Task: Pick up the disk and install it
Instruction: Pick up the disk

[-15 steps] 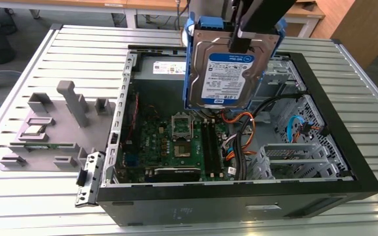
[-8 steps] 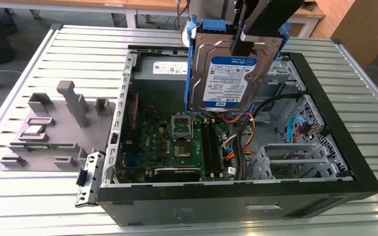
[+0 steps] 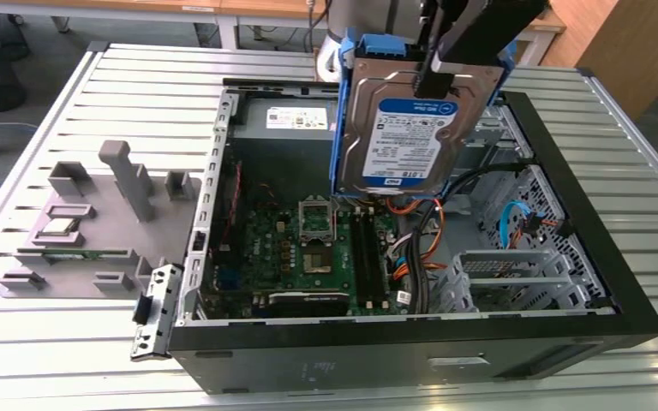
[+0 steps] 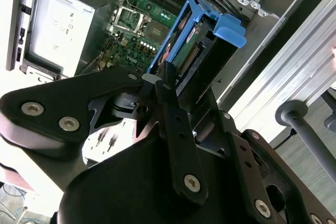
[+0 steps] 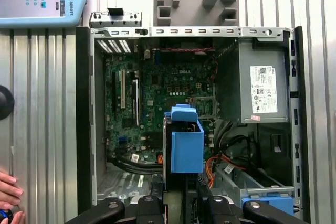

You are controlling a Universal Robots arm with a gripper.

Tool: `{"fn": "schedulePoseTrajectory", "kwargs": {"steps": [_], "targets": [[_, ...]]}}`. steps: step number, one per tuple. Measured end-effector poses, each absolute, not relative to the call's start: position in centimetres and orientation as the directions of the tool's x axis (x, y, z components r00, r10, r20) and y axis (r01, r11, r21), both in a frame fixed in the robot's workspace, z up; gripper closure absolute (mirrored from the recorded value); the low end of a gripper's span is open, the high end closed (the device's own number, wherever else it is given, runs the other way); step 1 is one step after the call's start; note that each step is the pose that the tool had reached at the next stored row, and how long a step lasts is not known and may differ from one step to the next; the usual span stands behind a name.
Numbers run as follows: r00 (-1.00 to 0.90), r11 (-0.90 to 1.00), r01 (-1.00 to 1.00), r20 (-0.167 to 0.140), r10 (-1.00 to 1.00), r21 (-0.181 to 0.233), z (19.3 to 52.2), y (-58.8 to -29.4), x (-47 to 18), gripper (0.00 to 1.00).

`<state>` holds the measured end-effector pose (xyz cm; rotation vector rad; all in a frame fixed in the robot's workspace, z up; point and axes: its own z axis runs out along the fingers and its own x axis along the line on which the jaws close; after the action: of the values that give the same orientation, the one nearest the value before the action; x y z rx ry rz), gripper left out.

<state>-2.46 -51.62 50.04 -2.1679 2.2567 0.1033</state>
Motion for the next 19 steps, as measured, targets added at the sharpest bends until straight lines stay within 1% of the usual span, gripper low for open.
{"fn": "schedulePoseTrajectory", "kwargs": {"steps": [19], "targets": [[-0.041,0.039,-0.998,-0.053,-0.998,0.04,50.0,-51.6,1.2,0.65]]}}
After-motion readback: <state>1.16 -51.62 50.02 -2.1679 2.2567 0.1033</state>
